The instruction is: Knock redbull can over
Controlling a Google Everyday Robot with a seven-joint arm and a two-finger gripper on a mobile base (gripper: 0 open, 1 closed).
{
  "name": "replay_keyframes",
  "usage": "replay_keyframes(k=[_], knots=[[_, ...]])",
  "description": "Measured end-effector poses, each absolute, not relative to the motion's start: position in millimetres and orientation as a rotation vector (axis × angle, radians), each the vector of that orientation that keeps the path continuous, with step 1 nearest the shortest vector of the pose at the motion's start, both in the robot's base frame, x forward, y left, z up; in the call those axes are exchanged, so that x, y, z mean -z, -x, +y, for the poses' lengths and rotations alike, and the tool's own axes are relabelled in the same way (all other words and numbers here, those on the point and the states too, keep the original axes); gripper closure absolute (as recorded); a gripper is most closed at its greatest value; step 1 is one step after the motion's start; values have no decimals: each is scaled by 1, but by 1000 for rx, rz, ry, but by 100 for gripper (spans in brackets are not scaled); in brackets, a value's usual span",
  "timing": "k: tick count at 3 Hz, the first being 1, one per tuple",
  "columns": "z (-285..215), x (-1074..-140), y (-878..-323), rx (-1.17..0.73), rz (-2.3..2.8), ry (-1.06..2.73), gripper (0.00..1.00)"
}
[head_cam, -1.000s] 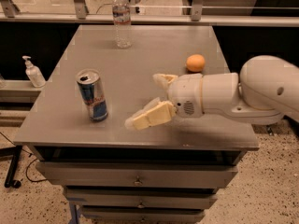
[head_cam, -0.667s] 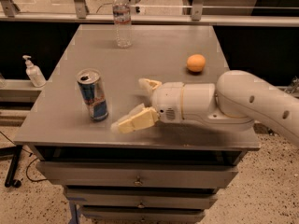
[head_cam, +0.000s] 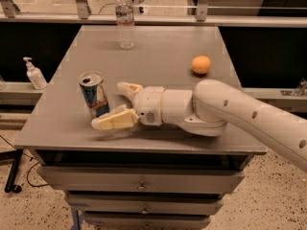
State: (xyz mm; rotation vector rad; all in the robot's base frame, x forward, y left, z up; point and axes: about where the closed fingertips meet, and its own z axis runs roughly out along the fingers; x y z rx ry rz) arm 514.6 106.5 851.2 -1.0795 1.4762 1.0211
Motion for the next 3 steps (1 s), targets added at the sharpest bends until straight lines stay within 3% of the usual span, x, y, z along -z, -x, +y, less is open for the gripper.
replay_keyframes(k=[3], knots=[[111, -878, -534, -982, 1445, 1098, 87]])
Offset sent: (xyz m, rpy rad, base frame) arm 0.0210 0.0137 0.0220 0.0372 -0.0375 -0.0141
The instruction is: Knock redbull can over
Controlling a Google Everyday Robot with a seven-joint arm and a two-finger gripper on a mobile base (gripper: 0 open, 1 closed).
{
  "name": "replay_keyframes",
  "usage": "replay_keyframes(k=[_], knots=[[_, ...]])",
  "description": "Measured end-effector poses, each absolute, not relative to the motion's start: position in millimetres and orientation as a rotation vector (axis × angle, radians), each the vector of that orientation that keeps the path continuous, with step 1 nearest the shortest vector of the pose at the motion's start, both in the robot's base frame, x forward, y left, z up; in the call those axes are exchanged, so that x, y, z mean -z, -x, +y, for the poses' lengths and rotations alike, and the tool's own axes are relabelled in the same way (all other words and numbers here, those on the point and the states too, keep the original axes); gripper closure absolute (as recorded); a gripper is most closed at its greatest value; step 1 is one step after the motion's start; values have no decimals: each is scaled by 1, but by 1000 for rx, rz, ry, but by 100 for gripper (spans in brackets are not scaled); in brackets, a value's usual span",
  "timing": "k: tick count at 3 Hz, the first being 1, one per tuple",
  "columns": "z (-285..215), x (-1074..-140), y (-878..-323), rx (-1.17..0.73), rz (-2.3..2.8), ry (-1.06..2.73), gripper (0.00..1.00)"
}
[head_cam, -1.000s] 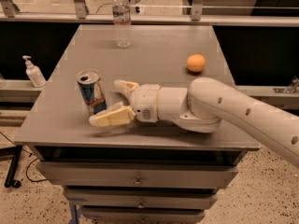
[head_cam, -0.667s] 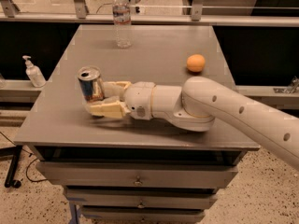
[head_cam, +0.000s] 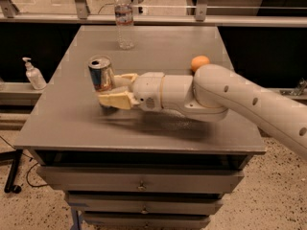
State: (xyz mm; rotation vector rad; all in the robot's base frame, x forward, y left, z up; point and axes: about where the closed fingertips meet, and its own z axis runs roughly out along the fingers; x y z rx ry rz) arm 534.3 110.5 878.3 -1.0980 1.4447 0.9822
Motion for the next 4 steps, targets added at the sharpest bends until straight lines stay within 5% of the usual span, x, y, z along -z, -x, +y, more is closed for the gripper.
replay_keyframes(k=[1, 4], knots=[[95, -904, -542, -911, 1464, 1199, 100], [-9, -920, -579, -527, 1865, 1637, 100]])
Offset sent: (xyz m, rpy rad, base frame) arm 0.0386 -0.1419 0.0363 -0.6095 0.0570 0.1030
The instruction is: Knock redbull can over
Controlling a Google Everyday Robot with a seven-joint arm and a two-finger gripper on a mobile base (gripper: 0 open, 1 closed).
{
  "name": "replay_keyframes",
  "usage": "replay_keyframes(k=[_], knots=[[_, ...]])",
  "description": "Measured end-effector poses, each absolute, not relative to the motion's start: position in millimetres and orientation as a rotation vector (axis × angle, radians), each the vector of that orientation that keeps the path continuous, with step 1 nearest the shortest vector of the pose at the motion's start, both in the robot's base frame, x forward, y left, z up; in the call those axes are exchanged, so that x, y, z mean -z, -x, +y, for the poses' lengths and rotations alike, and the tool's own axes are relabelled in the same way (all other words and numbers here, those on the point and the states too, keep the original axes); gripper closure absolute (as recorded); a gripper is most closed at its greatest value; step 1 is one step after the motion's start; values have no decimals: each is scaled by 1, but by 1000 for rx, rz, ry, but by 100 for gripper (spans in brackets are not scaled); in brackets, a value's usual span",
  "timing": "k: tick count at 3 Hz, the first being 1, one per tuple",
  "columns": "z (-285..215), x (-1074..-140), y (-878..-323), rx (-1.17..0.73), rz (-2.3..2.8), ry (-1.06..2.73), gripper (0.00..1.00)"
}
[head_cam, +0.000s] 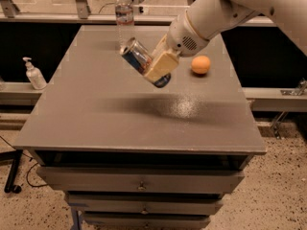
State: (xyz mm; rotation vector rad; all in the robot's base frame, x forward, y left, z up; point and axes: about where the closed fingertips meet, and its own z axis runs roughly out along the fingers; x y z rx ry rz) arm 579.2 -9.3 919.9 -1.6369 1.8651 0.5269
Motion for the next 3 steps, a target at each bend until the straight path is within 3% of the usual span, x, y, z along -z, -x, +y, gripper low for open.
replay_keyframes(k=[2, 3], knots=[[-98, -883, -552, -206, 2166, 1987, 100], [-106, -869, -536, -165, 2215, 2064, 100]])
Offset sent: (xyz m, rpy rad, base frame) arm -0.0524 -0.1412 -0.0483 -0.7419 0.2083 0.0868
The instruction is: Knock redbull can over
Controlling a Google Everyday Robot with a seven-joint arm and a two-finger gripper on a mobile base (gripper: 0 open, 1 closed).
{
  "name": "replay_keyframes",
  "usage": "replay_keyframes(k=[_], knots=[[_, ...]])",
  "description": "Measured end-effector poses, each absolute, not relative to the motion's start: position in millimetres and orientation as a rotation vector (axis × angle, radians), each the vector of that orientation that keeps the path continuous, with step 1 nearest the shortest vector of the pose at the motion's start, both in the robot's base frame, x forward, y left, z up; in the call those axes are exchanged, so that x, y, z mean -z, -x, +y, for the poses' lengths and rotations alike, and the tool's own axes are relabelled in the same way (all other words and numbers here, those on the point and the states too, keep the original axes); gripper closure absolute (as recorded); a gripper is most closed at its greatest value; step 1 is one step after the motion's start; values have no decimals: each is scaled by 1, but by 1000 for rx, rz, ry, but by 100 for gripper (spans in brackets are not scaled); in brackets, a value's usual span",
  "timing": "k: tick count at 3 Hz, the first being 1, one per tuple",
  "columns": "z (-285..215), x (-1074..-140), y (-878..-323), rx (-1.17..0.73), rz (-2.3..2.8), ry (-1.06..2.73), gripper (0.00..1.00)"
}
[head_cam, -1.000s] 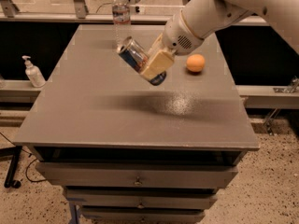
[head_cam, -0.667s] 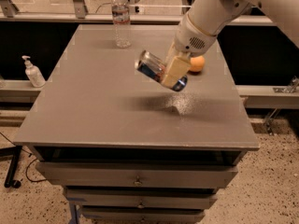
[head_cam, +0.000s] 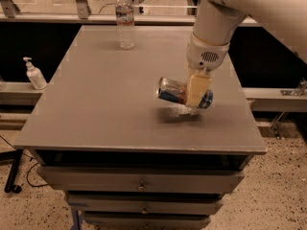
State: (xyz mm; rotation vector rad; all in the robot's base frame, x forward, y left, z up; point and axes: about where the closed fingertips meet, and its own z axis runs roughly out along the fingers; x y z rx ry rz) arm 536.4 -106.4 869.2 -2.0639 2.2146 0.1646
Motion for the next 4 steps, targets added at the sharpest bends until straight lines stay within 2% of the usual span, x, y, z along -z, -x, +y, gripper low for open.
replay_keyframes(k=[1, 4], knots=[[-98, -856, -527, -173, 2236, 2068, 84], [-67, -836, -528, -213, 2267, 1946, 15]])
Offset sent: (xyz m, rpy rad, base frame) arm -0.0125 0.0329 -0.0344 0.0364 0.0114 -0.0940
